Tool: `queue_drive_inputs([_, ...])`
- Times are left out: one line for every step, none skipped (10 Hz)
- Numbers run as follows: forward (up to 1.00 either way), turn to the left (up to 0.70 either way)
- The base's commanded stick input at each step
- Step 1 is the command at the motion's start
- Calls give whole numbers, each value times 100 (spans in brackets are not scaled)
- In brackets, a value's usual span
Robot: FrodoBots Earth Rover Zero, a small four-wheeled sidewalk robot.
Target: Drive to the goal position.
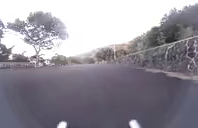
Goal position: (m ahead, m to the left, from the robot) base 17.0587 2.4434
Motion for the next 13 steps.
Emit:
queue_drive_inputs([70,0])
queue_drive_inputs([70,0])
queue_drive_inputs([70,0])
queue_drive_inputs([70,0])
queue_drive_inputs([70,0])
queue_drive_inputs([70,0])
queue_drive_inputs([70,0])
queue_drive_inputs([70,0])
queue_drive_inputs([70,0])
queue_drive_inputs([70,0])
queue_drive_inputs([70,0])
queue_drive_inputs([70,0])
queue_drive_inputs([70,0])
